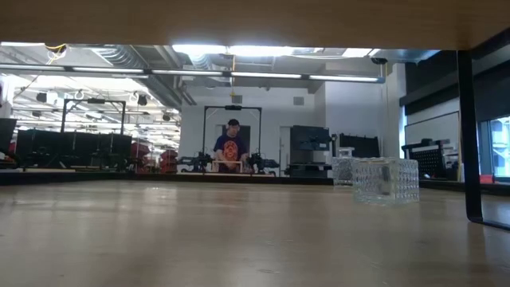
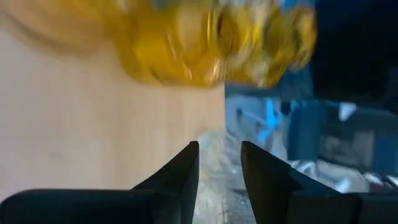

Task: Sort vases onto shelf
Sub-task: Put the transparent vase on the shelf aligned with the other transparent vase

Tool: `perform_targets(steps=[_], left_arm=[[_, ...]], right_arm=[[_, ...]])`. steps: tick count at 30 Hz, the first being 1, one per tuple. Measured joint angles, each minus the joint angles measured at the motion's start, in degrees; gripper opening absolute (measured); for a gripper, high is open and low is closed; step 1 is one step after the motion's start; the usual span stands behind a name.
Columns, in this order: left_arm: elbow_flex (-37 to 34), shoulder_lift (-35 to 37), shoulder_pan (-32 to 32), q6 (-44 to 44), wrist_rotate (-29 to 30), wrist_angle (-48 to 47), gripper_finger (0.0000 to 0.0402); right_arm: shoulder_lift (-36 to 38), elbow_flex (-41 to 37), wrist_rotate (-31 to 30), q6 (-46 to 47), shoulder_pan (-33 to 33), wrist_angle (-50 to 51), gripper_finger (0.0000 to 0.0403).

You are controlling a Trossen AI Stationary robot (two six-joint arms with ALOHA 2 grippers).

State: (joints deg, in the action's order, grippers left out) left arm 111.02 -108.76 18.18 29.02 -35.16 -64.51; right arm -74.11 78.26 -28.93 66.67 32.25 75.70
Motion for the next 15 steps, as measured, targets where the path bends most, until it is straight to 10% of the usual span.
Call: perform_targets(steps=[15], left_arm=[[6.6,21.7,-6.7,-1.2,37.1,-6.5,0.0112]], right_arm=[[0.0,-0.3,3.0,-13.1,-10.6,-7.7,0.0167]])
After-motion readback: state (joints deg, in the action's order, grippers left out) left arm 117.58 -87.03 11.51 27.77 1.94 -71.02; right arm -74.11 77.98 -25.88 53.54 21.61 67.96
